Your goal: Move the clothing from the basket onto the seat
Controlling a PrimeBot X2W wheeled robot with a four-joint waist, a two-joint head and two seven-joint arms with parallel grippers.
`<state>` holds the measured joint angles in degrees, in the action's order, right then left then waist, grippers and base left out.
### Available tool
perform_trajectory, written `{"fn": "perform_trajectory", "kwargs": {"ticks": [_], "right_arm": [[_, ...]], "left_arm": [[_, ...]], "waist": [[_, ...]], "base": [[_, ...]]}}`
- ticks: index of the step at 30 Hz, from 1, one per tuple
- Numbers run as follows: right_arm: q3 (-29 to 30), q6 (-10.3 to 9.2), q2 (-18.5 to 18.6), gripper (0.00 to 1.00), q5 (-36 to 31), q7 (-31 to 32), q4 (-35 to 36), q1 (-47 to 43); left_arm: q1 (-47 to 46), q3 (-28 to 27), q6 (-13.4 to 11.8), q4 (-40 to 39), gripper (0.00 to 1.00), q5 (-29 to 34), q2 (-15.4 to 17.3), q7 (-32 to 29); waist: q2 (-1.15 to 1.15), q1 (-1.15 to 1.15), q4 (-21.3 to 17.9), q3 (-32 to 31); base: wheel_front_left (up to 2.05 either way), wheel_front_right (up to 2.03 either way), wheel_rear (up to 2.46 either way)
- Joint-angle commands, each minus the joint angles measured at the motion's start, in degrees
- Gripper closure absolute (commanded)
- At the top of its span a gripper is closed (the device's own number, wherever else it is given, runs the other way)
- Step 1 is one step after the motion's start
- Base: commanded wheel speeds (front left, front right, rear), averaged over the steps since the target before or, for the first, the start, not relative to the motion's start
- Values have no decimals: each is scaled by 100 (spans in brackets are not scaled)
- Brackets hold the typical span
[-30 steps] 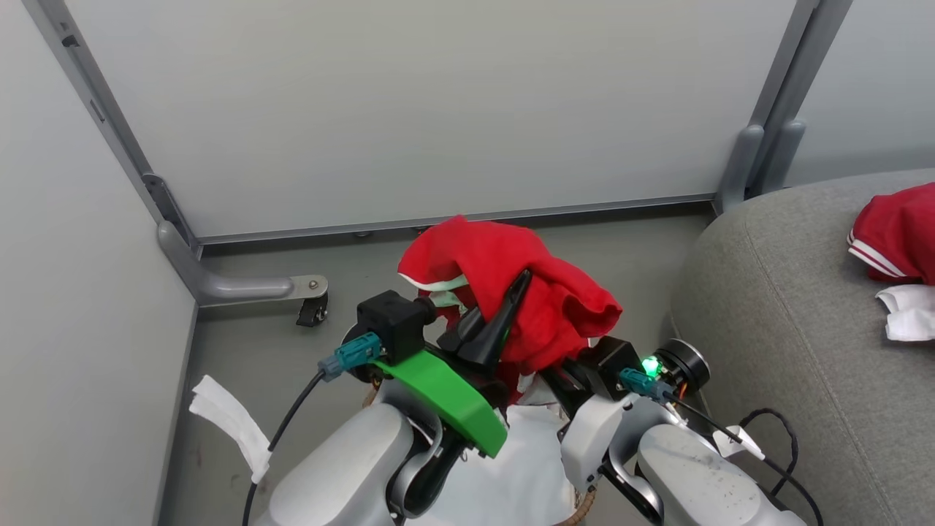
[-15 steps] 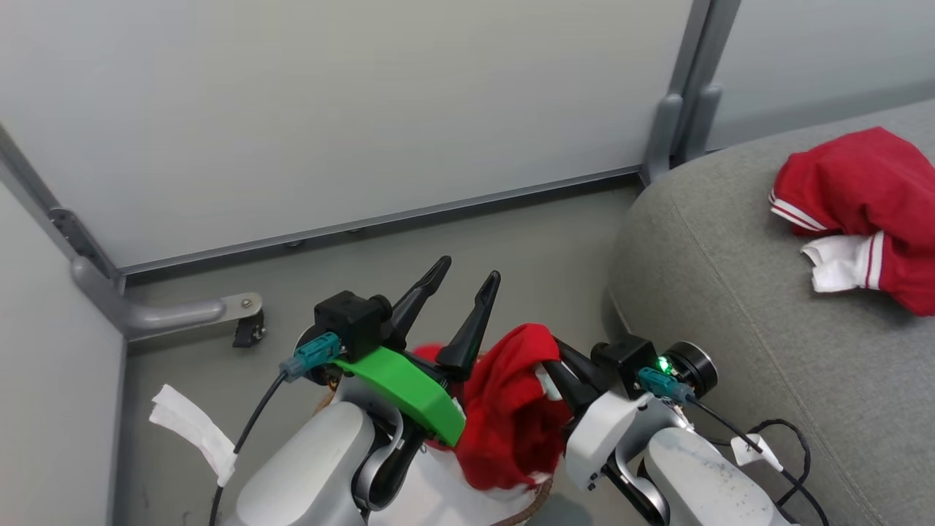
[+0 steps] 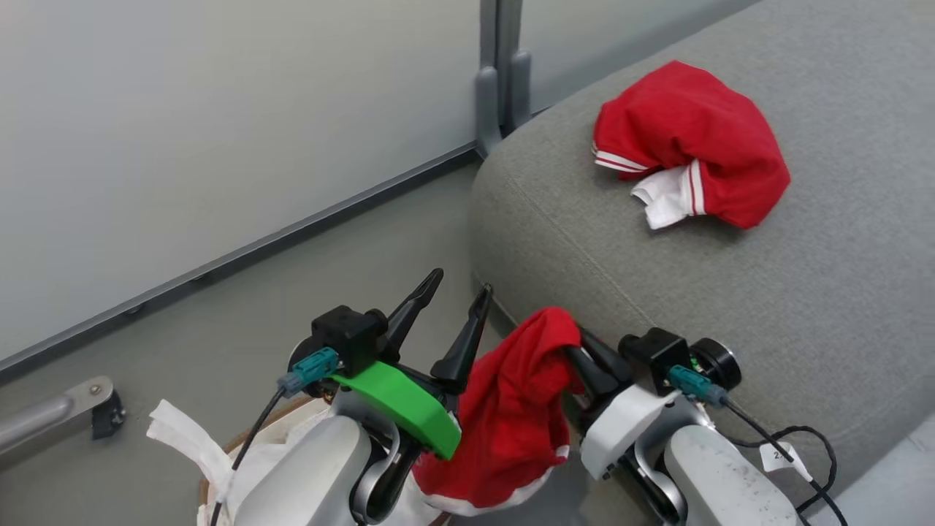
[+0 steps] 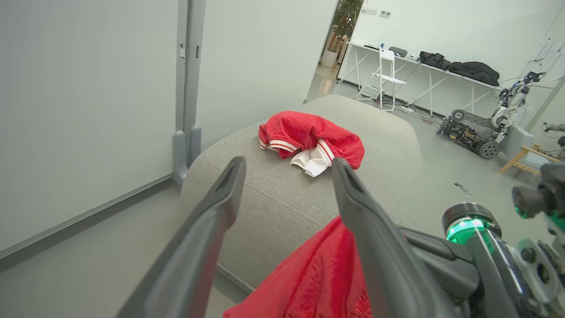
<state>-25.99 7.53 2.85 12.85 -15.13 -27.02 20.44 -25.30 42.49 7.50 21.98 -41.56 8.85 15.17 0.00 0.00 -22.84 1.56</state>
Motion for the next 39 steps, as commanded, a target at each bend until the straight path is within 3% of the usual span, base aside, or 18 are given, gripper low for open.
{"fn": "perform_trajectory", "kwargs": {"ticks": [1, 11, 15, 21, 26, 32, 39], "right_arm": [[142, -8, 19, 100, -77, -2, 102, -71], [979, -8, 30, 100, -542, -2, 756, 71], [1177, -8, 323, 100, -708, -2, 974, 537], [1265, -8, 1082, 100, -891, -2, 1170, 1877], [1397, -9, 1711, 100, -1138, -2, 938, 3301], [1931, -8, 2310, 100, -1479, 14, 305, 4443], [2299, -9, 2718, 100, -1875, 85, -581, 4974]], "left_arm": [[-73, 57, -3, 1, 0, 69, -12, -4], [-329, 344, -3, 21, 0, -107, 18, -4], [-379, 388, -3, -2, 0, -84, 88, -4], [-405, 370, -3, -1, 0, -30, 310, -4], [-433, 270, -3, -78, 0, 83, 517, -4], [-667, 383, -3, -227, 0, 160, 653, -4], [-989, 504, -5, -328, 0, 128, 779, -4]], "waist": [[0, 0, -715, 222], [0, 0, -848, 468], [0, 0, -872, 646], [0, 0, -880, 1037], [0, 0, -844, 1417], [0, 0, -417, 1934], [0, 0, 98, 2527]], "base": [[0, 0, 0], [0, 0, 0], [0, 0, 0], [0, 0, 0], [0, 0, 0], [0, 0, 0], [0, 0, 0]]}}
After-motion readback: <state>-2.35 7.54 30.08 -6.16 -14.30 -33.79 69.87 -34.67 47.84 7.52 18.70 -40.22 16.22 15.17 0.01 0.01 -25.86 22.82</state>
